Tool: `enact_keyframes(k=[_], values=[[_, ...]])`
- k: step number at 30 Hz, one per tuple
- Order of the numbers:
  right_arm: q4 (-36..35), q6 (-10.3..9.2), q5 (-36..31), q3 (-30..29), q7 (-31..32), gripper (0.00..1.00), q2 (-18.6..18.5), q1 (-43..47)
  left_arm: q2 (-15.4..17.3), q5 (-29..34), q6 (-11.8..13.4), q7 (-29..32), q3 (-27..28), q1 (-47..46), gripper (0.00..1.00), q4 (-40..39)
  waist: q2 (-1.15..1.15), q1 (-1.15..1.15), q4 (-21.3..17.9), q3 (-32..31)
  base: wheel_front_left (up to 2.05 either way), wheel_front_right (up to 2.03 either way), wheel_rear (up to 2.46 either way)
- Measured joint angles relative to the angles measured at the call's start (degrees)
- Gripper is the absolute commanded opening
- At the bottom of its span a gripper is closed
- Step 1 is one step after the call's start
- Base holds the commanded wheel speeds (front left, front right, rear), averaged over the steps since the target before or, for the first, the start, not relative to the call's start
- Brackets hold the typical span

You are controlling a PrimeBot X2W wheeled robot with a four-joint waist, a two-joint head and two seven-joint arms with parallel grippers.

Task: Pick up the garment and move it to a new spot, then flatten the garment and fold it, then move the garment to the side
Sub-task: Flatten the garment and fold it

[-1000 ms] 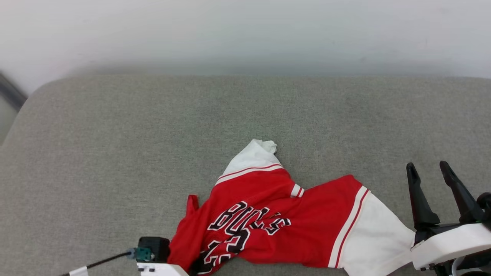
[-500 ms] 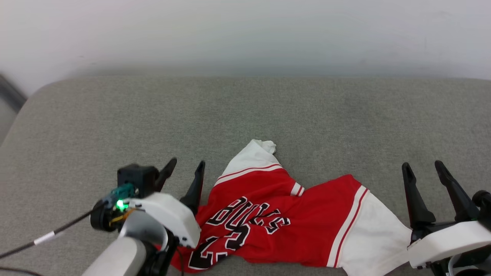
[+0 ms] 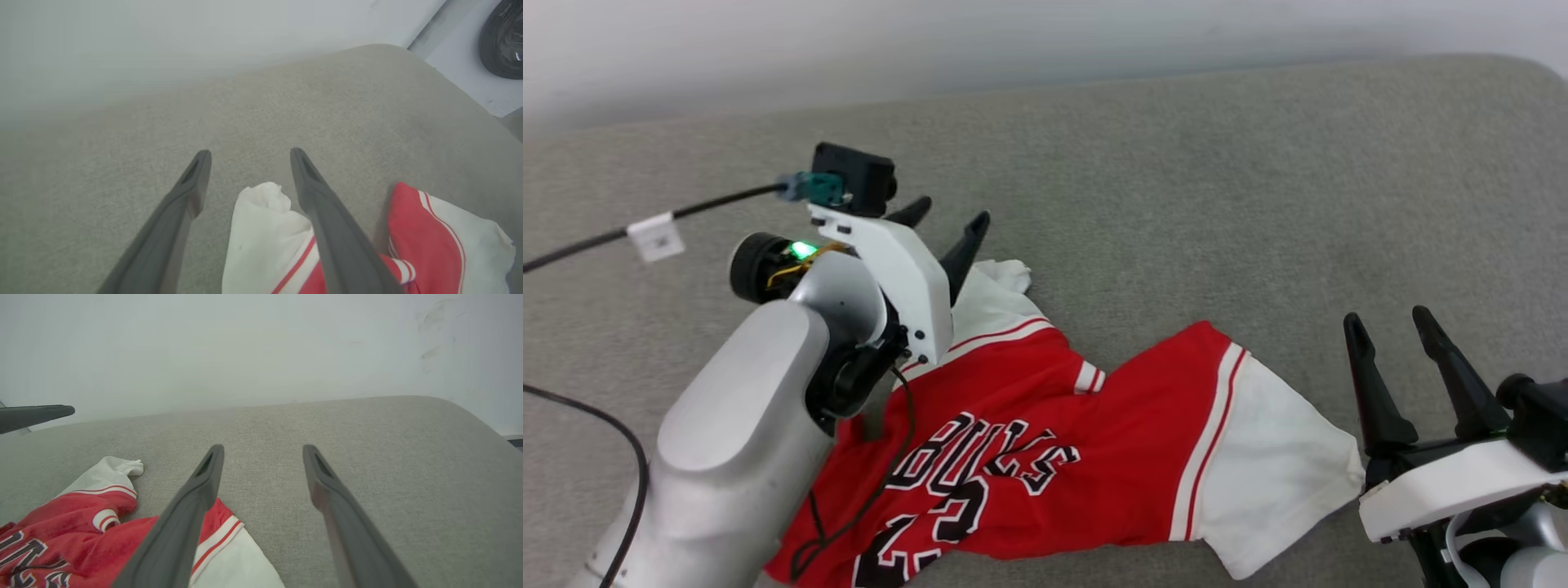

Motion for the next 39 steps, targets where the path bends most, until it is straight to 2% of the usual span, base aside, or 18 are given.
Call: enact_keyframes(k=[4, 8, 11, 14, 17, 18, 22, 26, 30, 34, 39], values=[[1.15, 0.00, 0.21, 0.21, -0.64, 1.00, -0.01, -0.54, -0.49, -3.42, -4.36, 8.22, -2.02, -3.68, 1.00, 6.28, 0.00, 0.00, -2.01, 1.96, 0.00, 0.00, 0.00], [1.94, 0.00, 0.51, 0.64, -1.22, 1.00, 0.00, -1.58, 0.64, -5.71, -7.00, 17.78, -4.87, -5.97, 1.00, 12.48, 0.00, 0.00, -3.55, 3.58, 0.00, 0.00, 0.00], [2.44, 0.00, 0.65, 0.53, -1.68, 1.00, 0.00, -1.63, 1.14, -7.50, -7.84, 24.15, -6.68, -7.25, 1.00, 15.46, 0.00, 0.00, -4.24, 4.46, 0.00, 0.00, 0.00], [2.82, 0.00, 0.97, 0.32, -2.02, 1.00, 0.01, -1.73, 1.19, -8.69, -8.10, 27.48, -7.54, -8.57, 1.00, 17.04, 0.00, 0.00, -4.66, 4.88, 0.00, 0.00, 0.00], [3.02, 0.00, 1.55, -0.01, -2.26, 1.00, 0.02, -1.82, 0.80, -8.70, -8.35, 28.02, -8.67, -9.06, 0.13, 17.20, 0.00, 0.00, -4.70, 5.18, 0.00, 0.00, 0.00], [3.04, 0.00, 1.63, -0.12, -2.35, 1.00, 0.02, -1.88, 0.78, -8.49, -8.45, 27.65, -9.04, -9.08, 0.00, 17.18, 0.00, 0.00, -4.63, 5.27, 0.00, 0.00, 0.00], [3.32, 0.00, 1.64, -0.86, -2.35, 1.00, 0.10, -2.35, 0.91, -4.74, -8.22, 20.82, -10.21, -8.96, 0.00, 16.84, 0.00, 0.00, -4.03, 5.27, 0.00, 0.00, 0.00], [3.36, 0.00, 1.63, -1.83, -2.12, 1.00, 0.10, -2.29, 1.22, -1.13, -4.85, 12.16, -9.15, -8.95, 0.00, 15.24, 0.00, 0.00, -2.71, 4.48, 0.00, 0.00, 0.00], [3.12, 0.00, 1.60, -2.82, -1.54, 1.00, 0.15, -1.90, 3.80, 0.20, -1.20, 6.24, -6.48, -8.33, 0.00, 10.72, 0.00, 0.00, -0.93, 3.36, 0.00, 0.00, 0.00], [2.60, 0.00, 1.52, -4.24, -0.77, 1.00, 0.16, -1.13, 7.40, -0.09, 4.01, 2.38, -2.74, -3.83, 0.00, 4.41, 0.00, 0.00, 1.23, 2.35, 0.00, 0.00, 0.00], [2.27, 0.00, 1.51, -5.41, -0.04, 1.00, 0.19, -0.37, 11.27, -3.92, 11.24, -0.23, 2.92, 7.44, 0.00, -2.00, 0.00, 0.00, 3.57, 1.24, 0.00, 0.00, 0.00]])
